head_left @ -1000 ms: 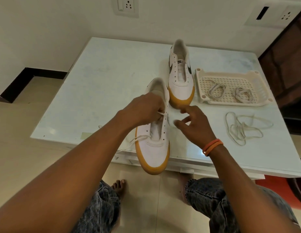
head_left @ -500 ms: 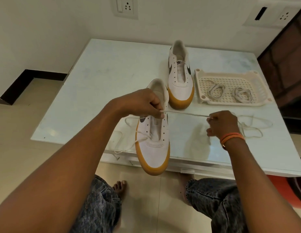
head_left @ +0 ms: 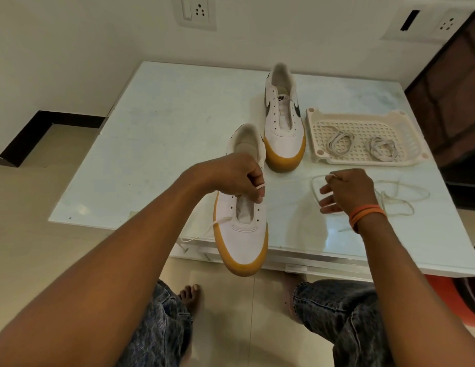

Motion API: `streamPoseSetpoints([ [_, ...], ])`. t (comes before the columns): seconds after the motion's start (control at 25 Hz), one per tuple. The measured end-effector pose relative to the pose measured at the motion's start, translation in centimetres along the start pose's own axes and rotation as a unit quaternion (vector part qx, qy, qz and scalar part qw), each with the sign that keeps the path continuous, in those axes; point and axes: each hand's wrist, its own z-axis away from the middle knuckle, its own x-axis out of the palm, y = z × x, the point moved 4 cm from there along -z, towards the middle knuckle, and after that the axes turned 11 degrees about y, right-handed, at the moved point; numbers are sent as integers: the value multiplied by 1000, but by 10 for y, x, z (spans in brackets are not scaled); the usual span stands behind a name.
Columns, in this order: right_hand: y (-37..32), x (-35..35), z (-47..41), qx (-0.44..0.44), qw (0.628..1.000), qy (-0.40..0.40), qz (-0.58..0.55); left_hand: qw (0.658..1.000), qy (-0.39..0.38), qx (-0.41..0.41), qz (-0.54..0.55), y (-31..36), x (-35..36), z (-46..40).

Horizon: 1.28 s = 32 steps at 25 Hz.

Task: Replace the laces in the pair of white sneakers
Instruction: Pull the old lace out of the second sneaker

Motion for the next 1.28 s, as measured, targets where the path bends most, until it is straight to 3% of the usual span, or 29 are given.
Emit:
streamPoseSetpoints([
  [0.08,1,6,7,-24,995,-49,79,997,22,5,71,6,1,-1],
  [0.16,-11,20,19,-147,972,-134,126,990,21,15,138,15,7,-1],
  [0.24,-26,28,34,-217,949,-213,88,989,-5,30,147,22,16,-1],
  [0.32,-27,33,39,-230,938,-247,82,989,-17,24,142,23,20,-1],
  [0.44,-15,36,35,-252,942,-166,145,992,90,4,88,13,2,-6],
  [0.56,-23,36,43,-388,908,-48,148,969,243,3,-37,0,-17,-5],
  [0.68,-28,58,76,-467,870,-79,141,962,269,3,-51,-7,-20,-2],
  [0.76,-17,78,98,-480,843,-80,231,959,263,33,-104,-5,-24,6],
  [0.88,-8,91,113,-473,828,-38,300,954,230,25,-189,-16,-21,20],
  [0.96,-14,92,111,-436,857,-47,270,971,161,9,-175,-26,-7,25],
  [1.04,-25,88,111,-359,906,-51,219,983,148,23,-108,-30,0,32],
  [1.16,-18,70,99,-175,983,-10,51,982,181,29,-40,-34,-4,38],
  [1.28,17,33,91,9,987,47,-155,984,176,31,-23,-35,-5,37],
])
